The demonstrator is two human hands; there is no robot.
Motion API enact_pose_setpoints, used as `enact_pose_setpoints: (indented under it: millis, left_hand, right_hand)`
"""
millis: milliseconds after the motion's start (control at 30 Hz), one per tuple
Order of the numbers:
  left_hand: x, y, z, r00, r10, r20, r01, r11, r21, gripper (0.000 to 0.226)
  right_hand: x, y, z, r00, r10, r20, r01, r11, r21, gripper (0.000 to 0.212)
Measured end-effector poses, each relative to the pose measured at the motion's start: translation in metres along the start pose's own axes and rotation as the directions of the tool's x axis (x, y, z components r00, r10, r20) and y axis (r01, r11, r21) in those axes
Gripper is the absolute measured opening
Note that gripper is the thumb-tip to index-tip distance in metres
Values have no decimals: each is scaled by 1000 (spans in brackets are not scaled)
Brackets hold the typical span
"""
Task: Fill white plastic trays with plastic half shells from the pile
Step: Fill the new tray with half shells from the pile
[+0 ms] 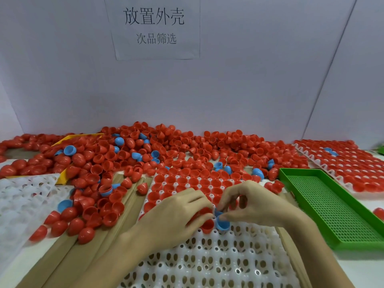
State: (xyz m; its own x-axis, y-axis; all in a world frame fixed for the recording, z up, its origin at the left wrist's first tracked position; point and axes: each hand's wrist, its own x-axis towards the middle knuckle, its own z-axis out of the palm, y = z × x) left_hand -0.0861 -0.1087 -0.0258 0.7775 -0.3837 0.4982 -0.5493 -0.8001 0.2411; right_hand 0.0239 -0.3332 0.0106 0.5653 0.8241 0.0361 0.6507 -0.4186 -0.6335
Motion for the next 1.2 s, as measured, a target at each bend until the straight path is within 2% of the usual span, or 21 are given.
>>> enact_pose_setpoints:
  millis: [100,300,500,600,700,833,900,967,1100,1167,1200]
  left_hand:
    - [-1,-2,1,999,14,35,-15,1000,17,26]
    - [-2,-5,0,997,34,63,-36,998,41,30]
    - [-3,-3,-4,998,5,60,-5,1000,3,44]
    - [-2,-5,-9,999,-37,11,37,999,-11,44]
    - [2,-16,-14,976,-181,-119,171,981,-95,37]
    - [14,-59,-16,843,-490,-222,459,870,-180,18]
    - [22,-88,-17,774,-591,-229,575,806,-140,17]
    - [33,-115,-19,745,-633,-212,637,769,-55,20]
    - [58,-150,-25,826,-553,-110,564,802,196,37]
    - [70,-159,-28,845,-534,34,490,797,352,54]
    - [74,-161,-28,828,-544,137,453,792,410,65]
  right_hand:
    - [3,1,7,1000,21,-1,-21,996,-83,11]
    - [3,2,9,1000,-23,2,23,993,-114,10]
    - [1,7,0,993,-51,-107,60,995,83,22]
    - [2,9,1,984,-61,-170,92,979,181,33]
    - [3,11,0,948,-40,-316,114,969,221,41]
    - [5,19,2,900,1,-436,74,985,155,47]
    - [6,21,4,896,8,-444,47,992,113,48]
    - [7,22,6,895,11,-447,38,994,101,49]
    - [10,23,8,894,5,-448,35,996,79,50]
    - [11,25,8,895,6,-447,29,997,70,49]
    - [11,25,8,894,5,-448,28,997,67,49]
